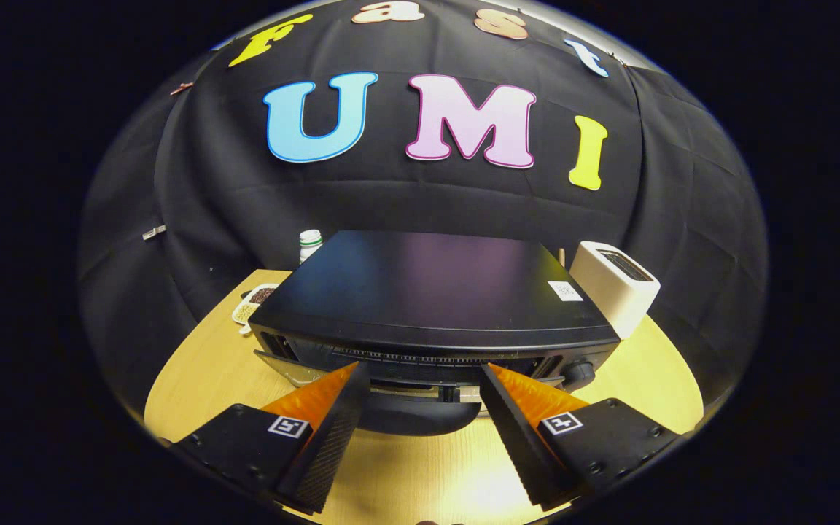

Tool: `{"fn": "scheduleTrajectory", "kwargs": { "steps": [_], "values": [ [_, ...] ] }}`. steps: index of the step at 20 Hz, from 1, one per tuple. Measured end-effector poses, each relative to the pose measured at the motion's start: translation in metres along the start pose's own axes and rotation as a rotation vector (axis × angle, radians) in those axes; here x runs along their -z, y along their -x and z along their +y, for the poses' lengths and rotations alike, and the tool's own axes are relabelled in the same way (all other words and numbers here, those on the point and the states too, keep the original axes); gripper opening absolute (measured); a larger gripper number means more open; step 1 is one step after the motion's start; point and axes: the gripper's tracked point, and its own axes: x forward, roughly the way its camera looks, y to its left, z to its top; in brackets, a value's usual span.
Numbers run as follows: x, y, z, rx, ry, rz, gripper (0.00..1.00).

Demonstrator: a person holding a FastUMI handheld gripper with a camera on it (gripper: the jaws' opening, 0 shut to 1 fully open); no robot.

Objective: Open the toaster oven, put the food inside, and close the toaster oven door.

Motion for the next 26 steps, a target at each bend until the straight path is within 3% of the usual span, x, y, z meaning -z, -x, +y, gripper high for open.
{"fn": "scheduleTrajectory", "kwargs": {
  "steps": [12, 16, 19, 22, 26],
  "values": [
    [0.050, 0.038, 0.005, -0.047, 0.035, 0.086, 0.99],
    [0.069, 0.048, 0.008, -0.070, 0.198, 0.091, 0.99],
    [0.082, 0.052, 0.009, -0.081, 0.204, 0.095, 1.00],
    [0.122, 0.058, 0.012, -0.118, 0.193, 0.194, 1.00],
    [0.186, 0.063, 0.010, -0.216, 0.082, 0.413, 0.99]
  ]
}}
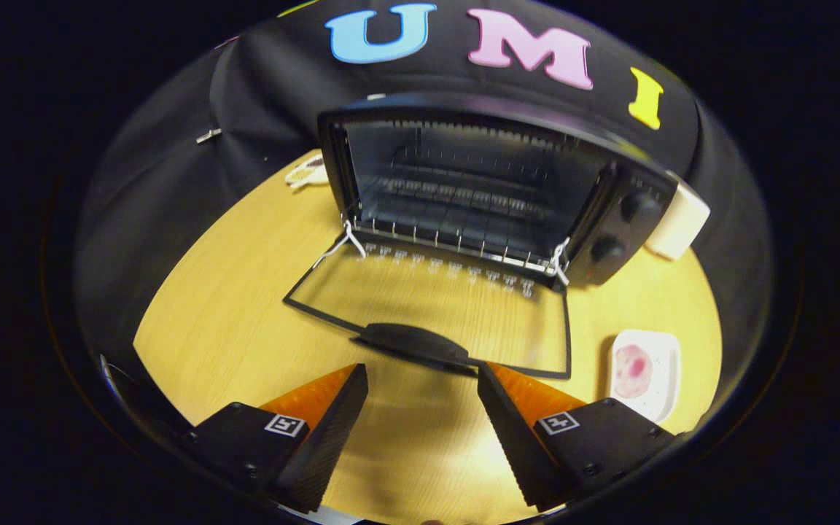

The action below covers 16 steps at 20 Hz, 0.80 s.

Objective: Open the toaster oven, put the food inside, and close the toaster oven door.

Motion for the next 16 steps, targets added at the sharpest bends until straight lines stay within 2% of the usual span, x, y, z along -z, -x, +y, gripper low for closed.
{"fn": "scheduleTrajectory", "kwargs": {
  "steps": [4, 9, 16],
  "values": [
    [-0.003, 0.024, -0.021, -0.013, -0.032, -0.041, 0.99],
    [-0.021, 0.063, -0.076, 0.017, -0.090, -0.097, 0.99],
    [-0.028, 0.103, -0.188, 0.088, -0.161, -0.129, 0.98]
  ]
}}
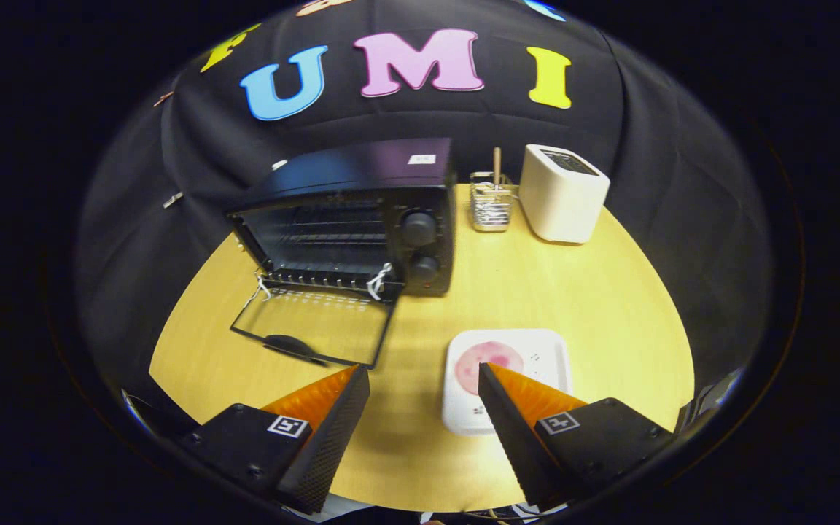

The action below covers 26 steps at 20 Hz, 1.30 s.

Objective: Open the toaster oven, put the food inside, and close the toaster oven door.

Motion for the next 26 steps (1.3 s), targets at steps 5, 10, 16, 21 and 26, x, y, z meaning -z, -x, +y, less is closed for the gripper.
{"fn": "scheduleTrajectory", "kwargs": {
  "steps": [5, 10, 16, 21, 26],
  "values": [
    [0.007, -0.002, -0.072, 0.002, -0.066, 0.065, 0.99],
    [0.017, -0.017, -0.130, -0.008, -0.100, 0.120, 0.99],
    [0.049, -0.045, -0.165, -0.051, -0.070, 0.229, 0.99],
    [0.064, -0.065, -0.162, -0.083, -0.022, 0.273, 0.99],
    [0.080, -0.080, -0.150, -0.115, 0.001, 0.321, 0.96]
  ]
}}
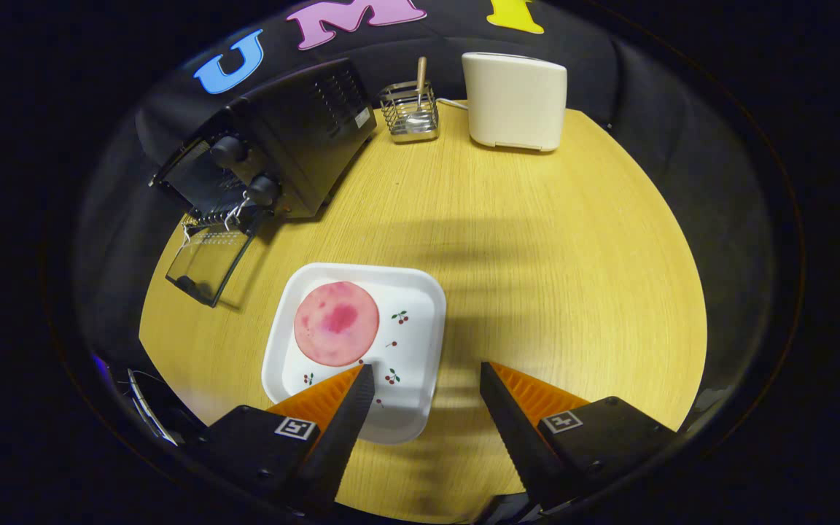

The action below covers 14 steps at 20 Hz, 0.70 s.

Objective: Open the toaster oven, put the food inside, and close the toaster oven door.

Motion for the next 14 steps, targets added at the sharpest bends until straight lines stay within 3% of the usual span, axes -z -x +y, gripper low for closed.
{"fn": "scheduleTrajectory", "kwargs": {
  "steps": [1, 3, 7, 9, 11, 14],
  "values": [
    [-0.005, -0.001, 0.000, 0.003, 0.003, -0.017, 0.94],
    [-0.003, -0.005, 0.000, 0.010, 0.024, -0.018, 0.78],
    [-0.004, -0.008, -0.016, 0.070, -0.002, -0.009, 0.38],
    [-0.004, -0.007, -0.017, 0.047, -0.076, -0.006, 0.19],
    [-0.005, -0.006, -0.018, 0.014, -0.139, 0.003, 0.11],
    [-0.003, -0.007, -0.018, -0.029, -0.188, 0.024, 0.08]
  ]
}}
